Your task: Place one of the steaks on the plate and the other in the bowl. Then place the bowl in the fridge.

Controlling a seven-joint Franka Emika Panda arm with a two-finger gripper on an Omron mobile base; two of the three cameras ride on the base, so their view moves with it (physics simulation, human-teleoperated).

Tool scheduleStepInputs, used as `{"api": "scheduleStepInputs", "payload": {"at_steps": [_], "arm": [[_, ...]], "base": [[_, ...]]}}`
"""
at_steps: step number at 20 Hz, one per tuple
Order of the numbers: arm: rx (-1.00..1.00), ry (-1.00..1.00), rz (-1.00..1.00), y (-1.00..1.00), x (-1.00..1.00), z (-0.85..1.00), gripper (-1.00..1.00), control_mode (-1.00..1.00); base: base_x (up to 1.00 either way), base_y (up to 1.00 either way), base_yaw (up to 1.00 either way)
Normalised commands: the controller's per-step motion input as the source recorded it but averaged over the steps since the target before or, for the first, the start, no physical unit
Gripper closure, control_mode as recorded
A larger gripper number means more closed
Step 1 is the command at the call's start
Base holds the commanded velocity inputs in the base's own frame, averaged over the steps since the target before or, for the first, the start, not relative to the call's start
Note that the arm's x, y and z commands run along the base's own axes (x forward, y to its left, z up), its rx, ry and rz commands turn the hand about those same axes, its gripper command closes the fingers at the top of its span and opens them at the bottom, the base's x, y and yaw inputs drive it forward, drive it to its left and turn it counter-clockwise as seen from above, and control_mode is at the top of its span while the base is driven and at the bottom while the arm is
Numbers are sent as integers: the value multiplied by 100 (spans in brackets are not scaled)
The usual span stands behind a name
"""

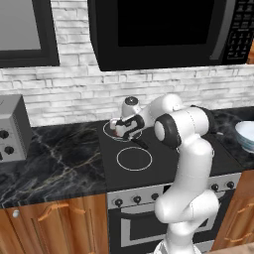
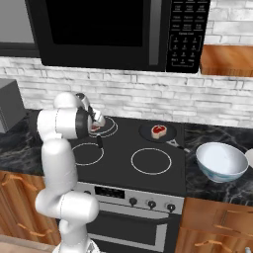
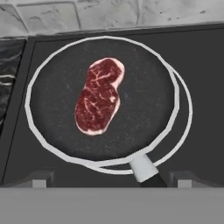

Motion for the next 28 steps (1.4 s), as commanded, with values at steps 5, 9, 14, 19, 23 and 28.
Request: {"api": "scheduleStepInputs", "payload": {"at_steps": [5, 9, 14, 19, 23, 28], "arm": [[0, 2, -1, 0, 32, -12, -100, -100], [0, 5, 0, 2, 23, -20, -100, -100], [0, 1, 0, 2, 18, -27, -100, -100], [0, 0, 0, 9, 25, -23, -100, -100], [0, 3, 0, 10, 13, -14, -100, -100], [0, 11, 0, 3, 30, -20, -100, -100]], "base": [[0, 0, 0], [0, 0, 0], [0, 0, 0], [0, 0, 0], [0, 0, 0], [0, 0, 0]]}}
